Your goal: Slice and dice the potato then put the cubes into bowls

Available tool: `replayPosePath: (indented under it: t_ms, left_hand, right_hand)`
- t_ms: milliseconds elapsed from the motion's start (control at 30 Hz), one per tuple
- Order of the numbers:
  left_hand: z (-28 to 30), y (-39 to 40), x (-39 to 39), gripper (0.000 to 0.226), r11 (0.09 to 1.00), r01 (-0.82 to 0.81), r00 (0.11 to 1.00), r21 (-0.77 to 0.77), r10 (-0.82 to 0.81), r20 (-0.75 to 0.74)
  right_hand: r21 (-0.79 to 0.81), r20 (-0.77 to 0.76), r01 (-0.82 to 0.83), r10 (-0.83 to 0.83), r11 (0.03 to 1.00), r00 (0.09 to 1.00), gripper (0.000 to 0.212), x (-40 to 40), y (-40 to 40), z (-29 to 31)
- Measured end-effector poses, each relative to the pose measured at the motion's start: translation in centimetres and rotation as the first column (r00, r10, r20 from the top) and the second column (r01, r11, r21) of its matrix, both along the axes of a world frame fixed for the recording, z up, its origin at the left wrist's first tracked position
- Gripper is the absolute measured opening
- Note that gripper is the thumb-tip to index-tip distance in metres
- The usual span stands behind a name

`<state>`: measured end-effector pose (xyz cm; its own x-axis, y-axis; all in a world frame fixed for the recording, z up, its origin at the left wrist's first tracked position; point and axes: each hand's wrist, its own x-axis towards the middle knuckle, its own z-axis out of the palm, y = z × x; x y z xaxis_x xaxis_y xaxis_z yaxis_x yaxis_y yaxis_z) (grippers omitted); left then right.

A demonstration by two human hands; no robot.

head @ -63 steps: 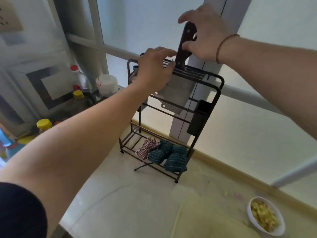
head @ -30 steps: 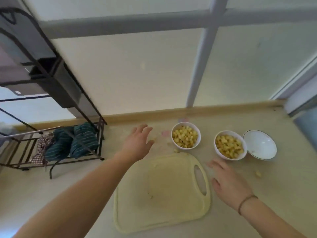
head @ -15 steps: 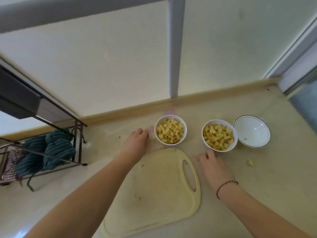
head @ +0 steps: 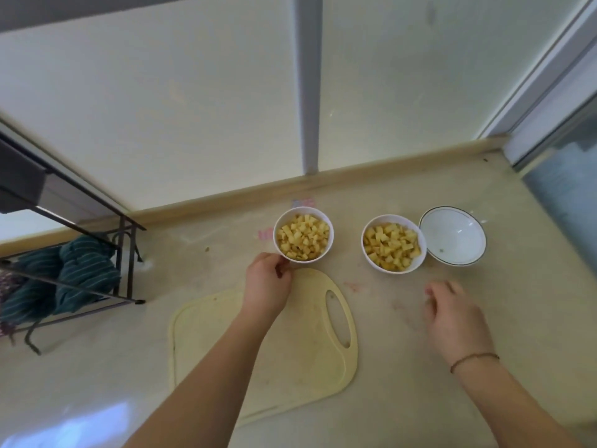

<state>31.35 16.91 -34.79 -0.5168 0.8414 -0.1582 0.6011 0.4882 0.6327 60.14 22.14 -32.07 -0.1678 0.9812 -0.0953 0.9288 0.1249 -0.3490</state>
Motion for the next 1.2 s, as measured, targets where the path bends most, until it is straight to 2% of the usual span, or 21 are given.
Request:
replayPosePath:
  t_ms: [67,133,233,400,600,733,800,867,900,933,967,1000,1033,1100,1167,1200]
  left_hand:
    - [-0.1,0.2,0.5,0.01,0.999,-0.036,0.999,-0.001,0.036,-0.015]
    - [-0.1,0.4,1.1,0.012,0.997,-0.076,0.997,0.01,0.076,-0.015]
    - [-0.3,0.7,1.7,0.008,0.99,-0.137,0.99,0.02,0.137,-0.026]
    - [-0.3,1.1,1.2,0.009,0.989,-0.148,0.987,-0.001,0.147,-0.067]
    - [0.1,0.7,-0.1,0.013,0.999,0.005,0.99,-0.054,-0.013,-0.138]
    - [0.4,0.3,-1.5,0.012,0.984,0.099,0.971,-0.145,-0.127,-0.203]
    - [0.8,0.0,-1.8,0.008,0.994,0.015,0.992,-0.111,-0.029,-0.124]
    - [1.1,-0.7,-2.3,0.009,0.975,-0.197,0.979,-0.101,0.201,0.034]
    - [1.3,-1.2,-2.6,0.013,0.945,-0.307,0.935,-0.11,0.321,0.148]
    - [1.4,-1.8,-2.8,0.017,0.907,-0.407,0.852,-0.105,0.419,0.314]
    - [1.7,-2.4,-2.9,0.019,0.857,-0.509,0.713,-0.082,0.473,0.517]
    - [2.1,-3.0,-2.6,0.019,0.794,-0.604,0.522,-0.07,0.46,0.718]
    - [2.5,-3.7,-1.9,0.018,0.736,-0.672,0.317,-0.086,0.39,0.864]
    - [2.8,-5.2,0.6,0.017,0.669,-0.718,-0.021,-0.191,0.253,0.967]
    - [2.4,-6.4,3.6,0.014,0.65,-0.692,-0.266,-0.313,0.173,0.948]
    - [2.1,-6.8,5.0,0.012,0.646,-0.674,-0.358,-0.359,0.14,0.923]
  right_hand:
    - [0.065,-0.047,0.129,-0.126,0.99,0.991,0.011,2.4,0.9,-0.4]
    - [0.053,-0.055,0.172,-0.169,0.984,0.984,0.005,3.3,1.9,-1.0]
    - [-0.021,0.023,0.117,-0.117,0.993,0.993,0.008,3.4,2.5,-2.6]
    - [-0.036,0.08,0.019,-0.016,0.999,0.997,0.011,3.8,3.1,-3.6]
    - [-0.1,0.185,-0.135,0.152,0.986,0.971,0.012,3.9,2.7,-3.9]
    - [-0.111,0.135,-0.182,0.196,0.977,0.971,0.009,4.4,3.3,-3.9]
    - [-0.108,0.009,-0.136,0.138,0.985,0.99,0.008,4.6,3.9,-3.3]
    - [-0.129,-0.109,-0.058,0.044,0.99,0.993,0.008,4.9,4.1,-2.6]
    - [-0.192,-0.183,-0.015,-0.021,0.981,0.983,0.009,4.9,4.0,-2.1]
    - [-0.298,-0.301,0.018,-0.112,0.954,0.947,0.012,4.4,3.6,-1.5]
    - [-0.403,-0.429,0.012,-0.201,0.915,0.881,0.015,3.7,3.1,-0.7]
    - [-0.467,-0.523,-0.024,-0.255,0.884,0.813,0.015,2.5,2.5,0.1]
    - [-0.481,-0.58,-0.09,-0.239,0.872,0.779,0.014,1.1,1.6,1.1]
    - [-0.474,-0.654,-0.279,-0.121,0.835,0.747,0.01,-2.8,-0.3,3.0]
    - [-0.395,-0.703,-0.459,0.06,0.796,0.709,0.01,-7.1,-2.8,4.4]
    - [-0.299,-0.7,-0.526,0.191,0.796,0.688,0.01,-9.0,-3.9,4.6]
